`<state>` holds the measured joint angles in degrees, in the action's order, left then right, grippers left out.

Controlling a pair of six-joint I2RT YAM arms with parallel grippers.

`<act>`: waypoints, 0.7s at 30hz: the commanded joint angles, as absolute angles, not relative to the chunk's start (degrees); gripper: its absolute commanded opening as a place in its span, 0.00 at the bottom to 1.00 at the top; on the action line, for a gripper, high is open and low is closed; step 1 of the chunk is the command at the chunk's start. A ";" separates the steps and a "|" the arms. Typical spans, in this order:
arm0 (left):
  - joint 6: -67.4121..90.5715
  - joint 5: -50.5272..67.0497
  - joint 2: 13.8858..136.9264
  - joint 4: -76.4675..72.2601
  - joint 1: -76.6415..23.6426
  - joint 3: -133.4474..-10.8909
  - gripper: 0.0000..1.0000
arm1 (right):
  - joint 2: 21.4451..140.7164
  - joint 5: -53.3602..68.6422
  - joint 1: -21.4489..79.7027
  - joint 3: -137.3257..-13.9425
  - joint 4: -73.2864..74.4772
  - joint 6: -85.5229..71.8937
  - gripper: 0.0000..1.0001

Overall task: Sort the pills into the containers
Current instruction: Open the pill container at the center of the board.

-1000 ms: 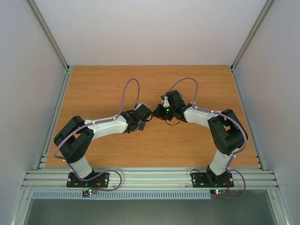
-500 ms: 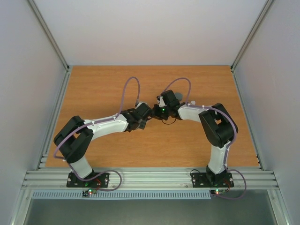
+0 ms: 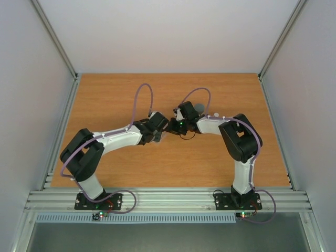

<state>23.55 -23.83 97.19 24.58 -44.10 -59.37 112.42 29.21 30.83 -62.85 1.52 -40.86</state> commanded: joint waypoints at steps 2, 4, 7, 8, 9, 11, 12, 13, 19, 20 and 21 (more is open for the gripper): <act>23.47 -24.88 96.88 24.48 -42.64 -59.39 0.36 | 114.25 27.76 31.11 -63.88 3.88 -39.41 0.03; 23.32 -24.83 96.37 24.25 -42.11 -59.27 0.37 | 114.47 27.49 31.11 -64.02 4.39 -39.15 0.03; 22.82 -24.50 96.16 24.32 -41.21 -59.49 0.39 | 114.77 27.18 31.10 -64.16 4.99 -38.94 0.03; 22.71 -24.42 96.15 24.28 -41.01 -59.42 0.39 | 114.78 27.10 31.11 -64.23 5.13 -38.86 0.03; 22.64 -24.17 96.16 24.18 -40.70 -59.36 0.40 | 114.86 26.97 31.10 -64.23 5.30 -38.79 0.03; 22.51 -23.87 96.10 24.01 -40.25 -59.12 0.43 | 114.90 26.71 31.11 -64.17 5.52 -38.74 0.03; 22.47 -23.68 96.09 23.85 -40.05 -58.96 0.44 | 114.88 26.62 31.07 -64.20 5.69 -38.66 0.03; 22.45 -23.50 96.09 23.64 -39.88 -58.91 0.46 | 114.87 26.57 31.11 -64.24 5.71 -38.62 0.03; 21.90 -22.97 96.07 22.95 -38.32 -58.48 0.50 | 115.26 26.04 31.12 -64.54 6.31 -38.34 0.03; 21.84 -22.80 96.09 22.78 -37.95 -58.45 0.50 | 115.36 25.89 31.19 -64.72 6.48 -38.26 0.03; 21.74 -22.50 96.11 22.63 -37.63 -58.45 0.50 | 115.42 25.72 31.20 -64.88 6.69 -38.17 0.03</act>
<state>22.26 -23.11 97.17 24.56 -38.96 -59.13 113.23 28.67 30.87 -64.12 2.76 -39.55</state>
